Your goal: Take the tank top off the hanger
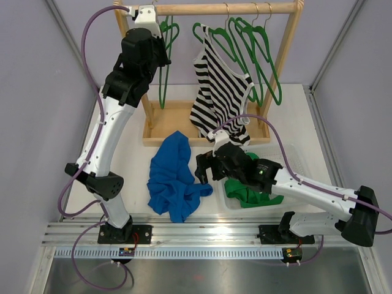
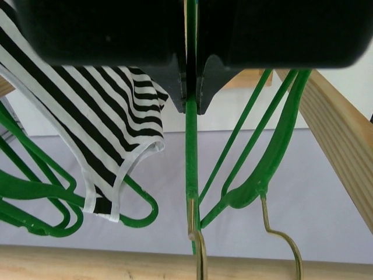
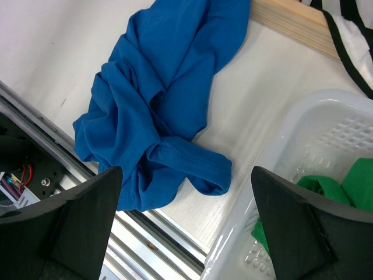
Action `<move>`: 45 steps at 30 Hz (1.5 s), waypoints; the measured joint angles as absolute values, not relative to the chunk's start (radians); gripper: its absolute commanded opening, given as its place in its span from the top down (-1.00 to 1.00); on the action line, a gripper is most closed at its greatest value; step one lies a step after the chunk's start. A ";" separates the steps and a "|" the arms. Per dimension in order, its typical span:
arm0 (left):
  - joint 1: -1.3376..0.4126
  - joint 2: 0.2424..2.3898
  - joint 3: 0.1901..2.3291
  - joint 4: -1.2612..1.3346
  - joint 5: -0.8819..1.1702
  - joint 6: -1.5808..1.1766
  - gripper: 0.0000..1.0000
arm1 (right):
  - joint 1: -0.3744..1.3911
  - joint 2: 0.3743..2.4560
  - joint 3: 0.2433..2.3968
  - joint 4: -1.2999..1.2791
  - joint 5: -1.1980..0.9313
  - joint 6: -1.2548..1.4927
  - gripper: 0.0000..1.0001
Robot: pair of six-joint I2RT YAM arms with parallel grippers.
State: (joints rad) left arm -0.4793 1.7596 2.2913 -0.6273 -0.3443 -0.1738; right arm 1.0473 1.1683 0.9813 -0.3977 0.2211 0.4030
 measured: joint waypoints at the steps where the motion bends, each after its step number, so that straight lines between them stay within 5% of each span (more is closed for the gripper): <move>1: -0.479 1.766 2.310 -0.645 -0.344 -0.173 1.00 | 1.047 1.188 0.984 -0.393 0.214 0.402 -0.99; 14: -0.431 1.770 2.307 -0.792 -0.315 -0.174 1.00 | 1.047 1.245 0.994 -0.363 0.162 0.399 -0.99; 21: -0.419 1.768 2.302 -0.870 -0.266 -0.173 -0.09 | 1.047 1.245 0.994 -0.355 0.154 0.399 -0.99; 23: -0.418 1.766 2.301 -0.875 -0.250 -0.176 -0.23 | 1.047 1.250 0.994 -0.342 0.150 0.398 -0.99; 25: -0.418 1.754 2.296 -0.877 -0.229 -0.185 0.15 | 1.047 1.264 0.994 -0.326 0.143 0.392 -0.99; 26: -0.418 1.741 2.287 -0.873 -0.216 -0.189 0.89 | 1.047 1.275 0.995 -0.322 0.139 0.388 -0.99; 31: -0.418 1.608 2.177 -0.836 -0.209 -0.201 0.96 | 1.047 1.362 1.011 -0.316 0.144 0.373 -0.99; 35: -0.418 1.533 2.175 -0.822 -0.209 -0.206 0.61 | 1.047 1.381 1.013 -0.319 0.162 0.372 -0.99; 37: -0.421 1.483 2.127 -0.799 -0.203 -0.209 0.20 | 1.047 1.377 1.013 -0.316 0.173 0.372 -0.99; 40: -0.425 1.348 1.912 -0.744 -0.184 -0.228 -0.26 | 1.047 1.369 1.013 -0.316 0.189 0.373 -0.99; 45: -0.428 1.089 1.414 -0.624 -0.178 -0.294 -0.61 | 1.047 1.343 1.013 -0.316 0.197 0.373 -0.99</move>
